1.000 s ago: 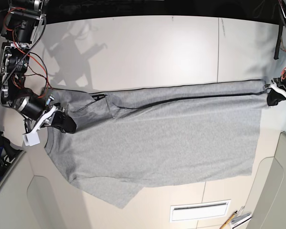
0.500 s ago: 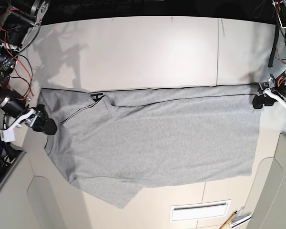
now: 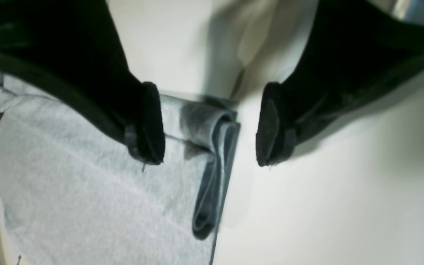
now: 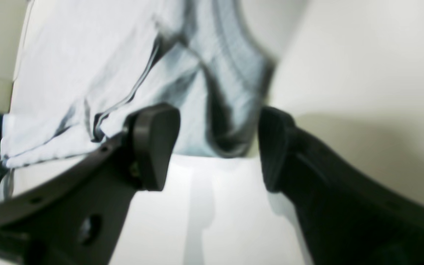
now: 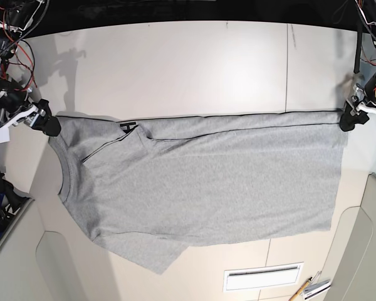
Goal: Fold the T-shirt properly
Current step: 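Lift the grasped edge and fold it over the shirt body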
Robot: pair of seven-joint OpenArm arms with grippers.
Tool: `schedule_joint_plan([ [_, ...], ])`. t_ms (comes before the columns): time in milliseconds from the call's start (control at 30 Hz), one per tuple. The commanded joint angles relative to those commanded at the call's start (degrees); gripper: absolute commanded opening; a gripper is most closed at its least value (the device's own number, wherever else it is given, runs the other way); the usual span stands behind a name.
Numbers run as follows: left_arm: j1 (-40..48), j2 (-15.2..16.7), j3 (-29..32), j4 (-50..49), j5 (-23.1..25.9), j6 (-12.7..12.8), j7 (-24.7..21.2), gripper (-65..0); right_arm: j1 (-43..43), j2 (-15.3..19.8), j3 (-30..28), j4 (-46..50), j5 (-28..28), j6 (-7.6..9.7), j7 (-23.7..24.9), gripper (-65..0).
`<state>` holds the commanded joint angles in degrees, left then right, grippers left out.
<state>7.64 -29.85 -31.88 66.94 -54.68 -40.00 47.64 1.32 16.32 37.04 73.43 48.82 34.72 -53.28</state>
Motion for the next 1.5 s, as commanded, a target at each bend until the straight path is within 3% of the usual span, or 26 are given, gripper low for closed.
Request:
schedule_joint_plan([
  [133, 0.02, 0.81, 2.16, 0.02, 0.07, 0.00, 0.24, -21.4, 0.09, -1.03, -4.04, -2.82, -0.02, 0.02, 1.92, -26.0],
  [333, -0.17, 0.90, 5.73, 0.02, 0.07, 0.00, -0.11, -22.2, 2.08, -4.35, -4.87, -2.84, -1.86, 0.15, 2.71, -26.2],
  [367, -0.17, 0.92, 5.73, 0.02, 0.09, 0.00, -0.22, -27.0, 2.34, -4.76, -4.87, -2.84, -1.92, 0.15, 2.82, -27.3],
  [400, -0.15, 0.94, 5.73, 0.02, 0.09, 0.00, -0.20, -35.8, 2.45, -4.96, -4.87, -2.84, -1.92, 0.13, 2.80, -31.4],
  [467, -0.15, 0.96, 5.73, 0.02, 0.04, 0.00, -0.20, -55.6, 2.45, -4.90, -4.85, -2.84, -2.12, 0.13, 2.71, -45.1],
  [533, -0.17, 0.94, 5.73, 0.09, 0.04, 0.00, -0.17, -65.0, 2.47, -4.74, -4.85, -2.84, -1.95, 0.13, 2.01, -61.4],
  [567, -0.17, 0.92, 5.73, 0.13, 0.04, 0.00, 0.07, -65.0, 2.47, -4.72, -4.85, -2.82, -1.57, 0.13, 1.46, -65.0],
  [767, 0.24, 0.61, 5.55, 4.72, 0.02, 0.00, 6.23, -65.0, 1.60, -4.72, -3.13, -0.79, 5.68, 0.74, -6.34, -65.0],
  [1033, 6.51, -3.80, 5.53, 14.40, -1.38, 0.00, 9.31, -65.0, -9.11, -1.18, -1.55, 10.12, 10.29, 1.01, -9.18, -65.0],
  [1167, 11.19, -4.00, 4.72, 18.40, -5.77, 0.00, 13.73, -65.0, -15.78, 1.46, -1.20, 14.38, 10.80, 1.03, -9.57, -65.0],
  [1333, 17.31, -3.96, -0.50, 21.77, -12.85, 0.00, 19.17, -65.0, -22.69, 1.79, 0.98, 18.16, 10.80, 1.03, -9.57, -65.0],
  [1500, 23.37, -3.96, -3.80, 25.27, -15.43, 0.00, 20.94, -65.0, -26.18, 1.79, 5.92, 18.78, 11.87, 1.07, -10.27, -65.0],
])
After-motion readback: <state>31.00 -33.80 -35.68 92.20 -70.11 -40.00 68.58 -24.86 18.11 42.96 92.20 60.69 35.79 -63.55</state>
